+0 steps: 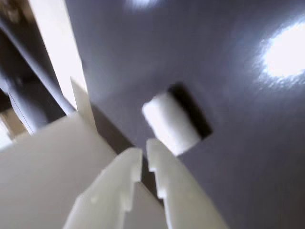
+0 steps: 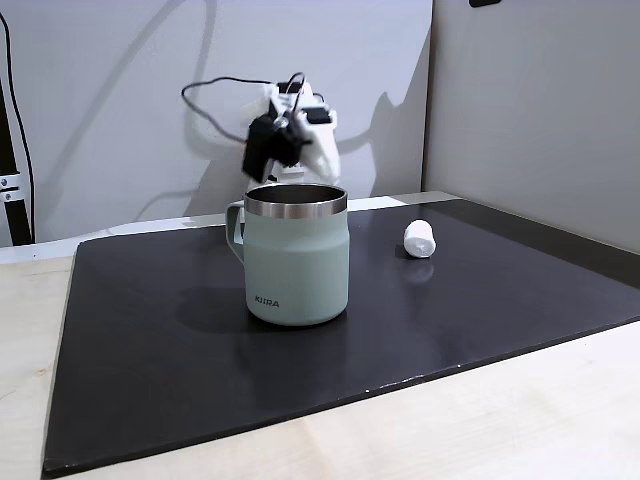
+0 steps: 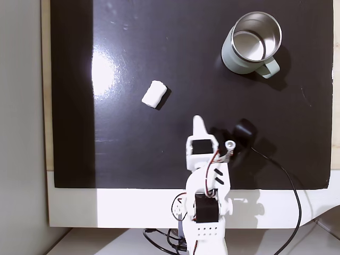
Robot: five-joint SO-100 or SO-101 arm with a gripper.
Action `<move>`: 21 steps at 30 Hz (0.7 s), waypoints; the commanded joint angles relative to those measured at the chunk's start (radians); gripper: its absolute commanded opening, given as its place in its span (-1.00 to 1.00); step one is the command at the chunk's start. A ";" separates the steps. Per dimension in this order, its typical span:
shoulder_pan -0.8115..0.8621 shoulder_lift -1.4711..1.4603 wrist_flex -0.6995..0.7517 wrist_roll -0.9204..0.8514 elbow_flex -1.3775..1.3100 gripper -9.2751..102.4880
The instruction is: Grasp a gauze and put it in the cup.
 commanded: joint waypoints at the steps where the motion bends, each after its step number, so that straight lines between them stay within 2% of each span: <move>1: -0.044 -0.172 0.017 -0.009 -0.224 -0.83; 10: -0.067 -0.726 0.265 -0.081 -0.813 -0.82; 18: -0.052 -1.026 0.428 -0.348 -1.118 -0.75; 21: -0.060 -1.141 0.489 -0.454 -1.204 -0.63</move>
